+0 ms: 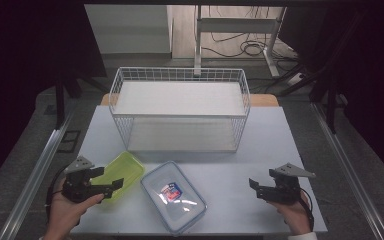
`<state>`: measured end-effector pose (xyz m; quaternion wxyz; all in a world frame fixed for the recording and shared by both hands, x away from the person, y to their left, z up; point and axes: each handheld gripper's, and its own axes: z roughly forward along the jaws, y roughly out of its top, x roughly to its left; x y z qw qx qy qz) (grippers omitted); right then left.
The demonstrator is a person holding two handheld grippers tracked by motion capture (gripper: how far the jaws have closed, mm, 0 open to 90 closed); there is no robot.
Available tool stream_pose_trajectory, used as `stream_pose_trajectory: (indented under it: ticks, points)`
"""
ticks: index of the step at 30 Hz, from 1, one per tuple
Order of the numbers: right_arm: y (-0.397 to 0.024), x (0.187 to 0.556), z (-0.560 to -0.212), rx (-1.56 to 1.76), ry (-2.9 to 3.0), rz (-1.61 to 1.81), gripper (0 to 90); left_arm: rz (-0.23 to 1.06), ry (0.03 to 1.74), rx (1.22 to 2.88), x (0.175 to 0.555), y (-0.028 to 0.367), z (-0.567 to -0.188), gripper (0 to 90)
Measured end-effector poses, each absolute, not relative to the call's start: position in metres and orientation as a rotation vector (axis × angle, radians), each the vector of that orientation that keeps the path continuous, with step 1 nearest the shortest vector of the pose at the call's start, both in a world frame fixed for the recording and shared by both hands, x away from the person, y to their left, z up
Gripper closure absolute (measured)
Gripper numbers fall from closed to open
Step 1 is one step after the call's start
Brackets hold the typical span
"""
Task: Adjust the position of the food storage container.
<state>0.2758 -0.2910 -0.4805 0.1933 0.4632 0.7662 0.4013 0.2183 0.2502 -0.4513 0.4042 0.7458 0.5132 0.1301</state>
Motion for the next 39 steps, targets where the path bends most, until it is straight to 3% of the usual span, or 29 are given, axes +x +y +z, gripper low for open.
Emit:
stream_pose_trajectory:
  ticks: [17,21,24,25,26,27,28,39]
  points:
    - [-0.290,0.272,-0.485,1.296,2.181,1.094,15.7,0.287,1.277,1.899,0.211,0.250,-0.448,29.5]
    - [-0.292,0.272,-0.485,1.300,2.174,1.088,15.7,0.260,1.262,1.924,0.210,0.249,-0.450,42.4]
    - [-0.294,0.271,-0.484,1.310,2.159,1.087,15.7,0.241,1.237,1.946,0.208,0.248,-0.452,61.6]
    - [-0.294,0.271,-0.484,1.310,2.159,1.087,15.7,0.230,1.229,1.956,0.208,0.247,-0.453,61.6]
    - [-0.294,0.271,-0.485,1.311,2.157,1.084,15.7,0.219,1.222,1.965,0.207,0.245,-0.455,74.8]
    - [-0.294,0.271,-0.485,1.311,2.157,1.084,15.7,0.205,1.213,1.980,0.207,0.243,-0.456,74.8]
    - [-0.294,0.271,-0.486,1.313,2.162,1.080,15.7,0.194,1.205,1.998,0.207,0.240,-0.458,83.2]
    - [-0.293,0.271,-0.487,1.310,2.171,1.065,15.7,0.138,1.164,2.127,0.209,0.208,-0.477,89.6]
